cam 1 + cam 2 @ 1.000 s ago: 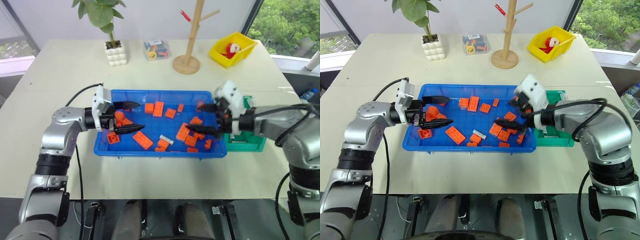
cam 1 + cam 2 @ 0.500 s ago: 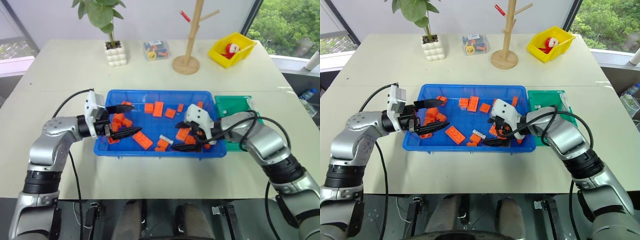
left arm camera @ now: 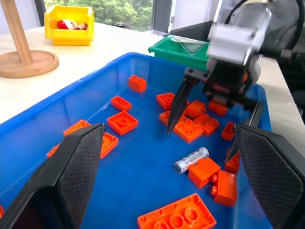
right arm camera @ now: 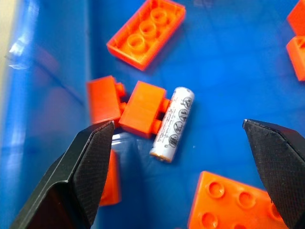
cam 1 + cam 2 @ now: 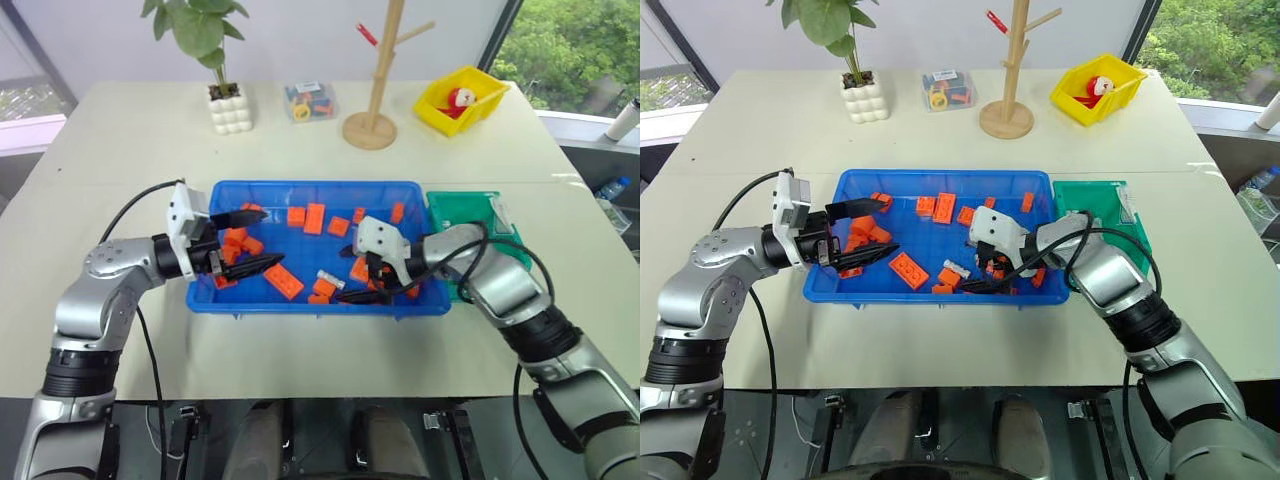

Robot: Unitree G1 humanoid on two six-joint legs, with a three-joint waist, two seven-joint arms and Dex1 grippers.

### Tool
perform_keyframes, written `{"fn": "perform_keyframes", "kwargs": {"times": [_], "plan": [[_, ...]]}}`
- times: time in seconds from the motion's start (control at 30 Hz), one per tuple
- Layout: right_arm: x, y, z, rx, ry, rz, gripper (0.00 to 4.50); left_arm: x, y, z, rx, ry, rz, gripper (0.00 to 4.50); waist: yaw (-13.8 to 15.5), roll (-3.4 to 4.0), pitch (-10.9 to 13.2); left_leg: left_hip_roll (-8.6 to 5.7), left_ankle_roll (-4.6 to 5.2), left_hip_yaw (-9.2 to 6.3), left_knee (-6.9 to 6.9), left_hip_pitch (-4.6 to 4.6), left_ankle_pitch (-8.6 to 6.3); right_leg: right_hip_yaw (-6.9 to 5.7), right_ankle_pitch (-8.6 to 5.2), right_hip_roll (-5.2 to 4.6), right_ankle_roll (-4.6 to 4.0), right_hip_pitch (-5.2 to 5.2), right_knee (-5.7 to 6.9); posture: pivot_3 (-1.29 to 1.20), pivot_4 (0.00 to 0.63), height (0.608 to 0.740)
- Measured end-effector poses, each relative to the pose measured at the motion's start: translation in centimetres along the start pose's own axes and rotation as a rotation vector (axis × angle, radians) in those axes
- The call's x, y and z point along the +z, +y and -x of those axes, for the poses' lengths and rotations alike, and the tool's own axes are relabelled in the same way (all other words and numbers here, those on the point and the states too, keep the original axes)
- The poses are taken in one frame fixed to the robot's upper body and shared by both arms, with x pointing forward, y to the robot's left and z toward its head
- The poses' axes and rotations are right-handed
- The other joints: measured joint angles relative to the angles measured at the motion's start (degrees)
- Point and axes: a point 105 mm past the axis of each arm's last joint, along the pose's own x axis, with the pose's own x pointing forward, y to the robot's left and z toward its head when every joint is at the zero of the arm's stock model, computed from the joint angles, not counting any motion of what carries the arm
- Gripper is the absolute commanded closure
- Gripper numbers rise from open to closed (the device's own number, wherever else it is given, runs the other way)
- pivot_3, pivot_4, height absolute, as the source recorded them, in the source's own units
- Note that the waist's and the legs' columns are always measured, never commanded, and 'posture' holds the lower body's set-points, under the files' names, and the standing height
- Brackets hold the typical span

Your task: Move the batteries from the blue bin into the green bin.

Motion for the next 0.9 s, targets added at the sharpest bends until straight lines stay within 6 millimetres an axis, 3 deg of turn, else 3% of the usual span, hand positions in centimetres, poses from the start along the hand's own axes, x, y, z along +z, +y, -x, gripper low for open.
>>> {"fn": "perform_keyframes", "kwargs": {"times": [0.1,0.23,0.27,0.43,0.8,0.9], "plan": [[0.0,-0.1,-0.5,-0.007,-0.002,0.029,0.07,0.1,0.1,0.0,0.007,-0.004,0.002,0.00,0.1,0.00,0.0,-0.02,0.00,-0.01,0.02,0.00,0.00,0.00,0.00,-0.02,0.00,0.02,-0.01,0.00,0.150,0.739],[-0.3,0.0,-1.1,0.000,0.008,0.037,1.14,0.2,0.1,0.0,0.017,-0.011,0.000,0.00,0.1,0.00,0.0,-0.01,0.00,-0.02,0.02,0.00,0.00,0.00,0.00,-0.01,0.00,0.02,0.00,0.00,0.150,0.739],[-0.3,0.0,-1.2,0.006,0.005,0.039,1.83,0.2,0.1,0.0,0.019,-0.013,0.000,0.00,0.0,0.00,0.0,-0.01,0.00,0.00,0.01,0.00,0.00,0.00,0.00,-0.02,0.00,0.01,0.00,0.00,0.150,0.739],[-0.3,-0.1,-1.1,0.011,0.010,0.048,4.38,-0.1,0.1,0.1,0.033,-0.010,0.010,0.00,0.0,0.00,0.0,-0.01,0.00,0.00,0.01,0.00,0.00,0.00,0.00,-0.02,0.00,0.02,0.00,0.00,0.150,0.739],[0.1,-0.6,-1.3,-0.008,0.005,0.052,4.41,0.0,0.1,0.2,0.037,-0.012,0.009,0.00,0.0,0.00,0.0,-0.01,0.00,0.00,0.01,0.00,0.00,0.00,0.00,-0.01,0.00,0.01,0.00,0.00,0.150,0.739],[2.0,-2.5,-0.3,-0.091,-0.030,0.048,4.41,0.1,-0.1,0.1,0.021,-0.021,0.015,0.00,0.0,0.02,0.0,-0.01,0.00,0.01,0.01,0.00,0.00,0.00,0.00,-0.02,0.00,-0.01,0.00,0.00,0.150,0.739]]}}
